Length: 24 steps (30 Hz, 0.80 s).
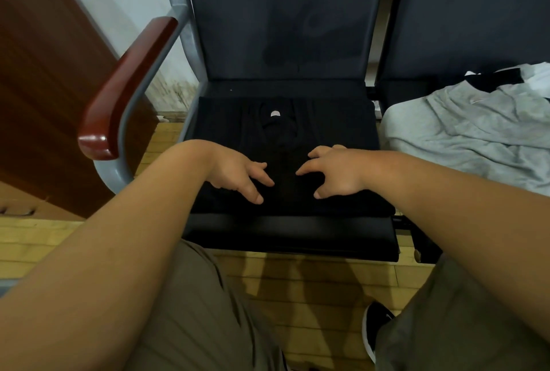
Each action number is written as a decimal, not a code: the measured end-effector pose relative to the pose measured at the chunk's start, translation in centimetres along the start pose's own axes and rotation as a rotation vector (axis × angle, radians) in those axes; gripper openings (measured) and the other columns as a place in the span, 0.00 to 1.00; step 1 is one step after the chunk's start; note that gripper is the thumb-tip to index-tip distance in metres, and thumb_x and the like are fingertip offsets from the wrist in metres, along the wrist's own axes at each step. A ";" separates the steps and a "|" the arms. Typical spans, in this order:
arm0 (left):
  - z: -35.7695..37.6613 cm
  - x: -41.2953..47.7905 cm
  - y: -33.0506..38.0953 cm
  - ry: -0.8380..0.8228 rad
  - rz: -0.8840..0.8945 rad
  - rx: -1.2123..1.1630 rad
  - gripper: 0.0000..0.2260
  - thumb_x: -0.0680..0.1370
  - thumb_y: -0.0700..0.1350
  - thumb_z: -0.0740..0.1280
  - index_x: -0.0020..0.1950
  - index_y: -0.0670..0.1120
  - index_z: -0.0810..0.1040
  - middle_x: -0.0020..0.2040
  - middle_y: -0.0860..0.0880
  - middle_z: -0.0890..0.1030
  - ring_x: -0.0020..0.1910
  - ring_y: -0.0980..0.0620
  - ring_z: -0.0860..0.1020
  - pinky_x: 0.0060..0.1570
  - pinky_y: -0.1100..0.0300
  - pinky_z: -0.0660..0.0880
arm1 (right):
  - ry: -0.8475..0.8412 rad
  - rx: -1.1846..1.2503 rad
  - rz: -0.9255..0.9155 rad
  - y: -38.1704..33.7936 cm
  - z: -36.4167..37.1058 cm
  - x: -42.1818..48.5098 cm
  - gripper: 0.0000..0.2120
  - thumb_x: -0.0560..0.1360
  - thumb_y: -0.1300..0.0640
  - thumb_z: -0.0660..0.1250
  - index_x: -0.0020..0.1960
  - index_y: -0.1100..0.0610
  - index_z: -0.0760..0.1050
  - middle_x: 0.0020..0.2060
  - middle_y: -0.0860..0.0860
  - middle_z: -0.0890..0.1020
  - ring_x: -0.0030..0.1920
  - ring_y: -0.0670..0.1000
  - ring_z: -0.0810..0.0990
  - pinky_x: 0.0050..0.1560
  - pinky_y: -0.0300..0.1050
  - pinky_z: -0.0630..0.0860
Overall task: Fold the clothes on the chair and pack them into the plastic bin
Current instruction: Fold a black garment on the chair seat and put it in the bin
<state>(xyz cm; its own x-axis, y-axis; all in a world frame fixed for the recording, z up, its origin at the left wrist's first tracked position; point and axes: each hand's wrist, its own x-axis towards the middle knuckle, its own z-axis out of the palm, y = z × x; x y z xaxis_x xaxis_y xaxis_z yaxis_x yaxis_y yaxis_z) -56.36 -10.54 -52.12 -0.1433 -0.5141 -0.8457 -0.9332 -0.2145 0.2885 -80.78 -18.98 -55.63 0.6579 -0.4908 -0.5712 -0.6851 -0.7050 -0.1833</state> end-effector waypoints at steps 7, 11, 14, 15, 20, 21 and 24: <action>-3.0 1.1 -1.3 0.569 0.040 -0.187 0.10 0.82 0.49 0.71 0.63 0.52 0.84 0.54 0.48 0.86 0.55 0.50 0.84 0.60 0.52 0.81 | 0.192 0.183 -0.030 1.0 -3.2 1.7 0.13 0.82 0.44 0.69 0.65 0.42 0.81 0.54 0.40 0.77 0.62 0.49 0.78 0.65 0.48 0.76; -5.6 3.5 -2.6 0.742 -0.013 -0.384 0.05 0.82 0.46 0.70 0.56 0.52 0.84 0.52 0.46 0.86 0.52 0.50 0.85 0.54 0.51 0.84 | 0.321 0.273 0.013 1.9 -4.9 3.8 0.09 0.83 0.47 0.68 0.60 0.45 0.83 0.55 0.43 0.82 0.58 0.47 0.80 0.59 0.45 0.76; -7.5 5.0 -2.4 0.780 -0.095 -0.379 0.07 0.83 0.44 0.68 0.59 0.48 0.84 0.55 0.44 0.85 0.55 0.45 0.85 0.58 0.47 0.83 | 0.379 0.312 0.051 2.7 -5.7 5.3 0.08 0.83 0.48 0.67 0.59 0.46 0.82 0.55 0.44 0.81 0.57 0.47 0.80 0.57 0.44 0.76; -8.2 5.4 -2.2 0.774 -0.121 -0.312 0.09 0.83 0.44 0.68 0.62 0.46 0.84 0.58 0.43 0.85 0.57 0.43 0.84 0.61 0.46 0.82 | 0.394 0.306 0.063 3.0 -5.9 5.7 0.09 0.83 0.49 0.67 0.60 0.47 0.82 0.56 0.44 0.80 0.57 0.47 0.79 0.58 0.43 0.75; -11.8 8.4 -1.8 0.823 -0.184 -0.098 0.20 0.81 0.41 0.67 0.74 0.45 0.75 0.68 0.43 0.79 0.66 0.41 0.77 0.68 0.47 0.75 | 0.411 0.271 0.115 4.9 -5.7 8.0 0.18 0.83 0.49 0.67 0.72 0.51 0.78 0.67 0.50 0.75 0.64 0.53 0.77 0.61 0.45 0.73; -12.1 9.1 -2.1 0.835 -0.186 -0.094 0.22 0.80 0.41 0.67 0.75 0.46 0.73 0.69 0.43 0.79 0.67 0.41 0.77 0.68 0.47 0.75 | 0.404 0.271 0.114 5.3 -5.4 8.3 0.20 0.83 0.49 0.67 0.74 0.52 0.76 0.70 0.51 0.74 0.67 0.53 0.76 0.64 0.46 0.73; -12.3 11.0 -2.7 0.881 -0.177 -0.075 0.20 0.80 0.41 0.68 0.73 0.47 0.76 0.68 0.42 0.78 0.66 0.40 0.77 0.68 0.48 0.74 | 0.380 0.273 0.110 6.1 -4.7 8.7 0.24 0.83 0.50 0.67 0.79 0.50 0.71 0.76 0.49 0.70 0.74 0.55 0.70 0.72 0.49 0.70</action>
<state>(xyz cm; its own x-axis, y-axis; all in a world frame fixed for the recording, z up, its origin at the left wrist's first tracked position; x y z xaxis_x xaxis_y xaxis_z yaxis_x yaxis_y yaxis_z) -51.33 -25.83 -56.74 0.3334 -0.9121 -0.2386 -0.8894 -0.3883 0.2413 -77.77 -30.01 -57.95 0.6096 -0.7431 -0.2759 -0.7808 -0.5029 -0.3709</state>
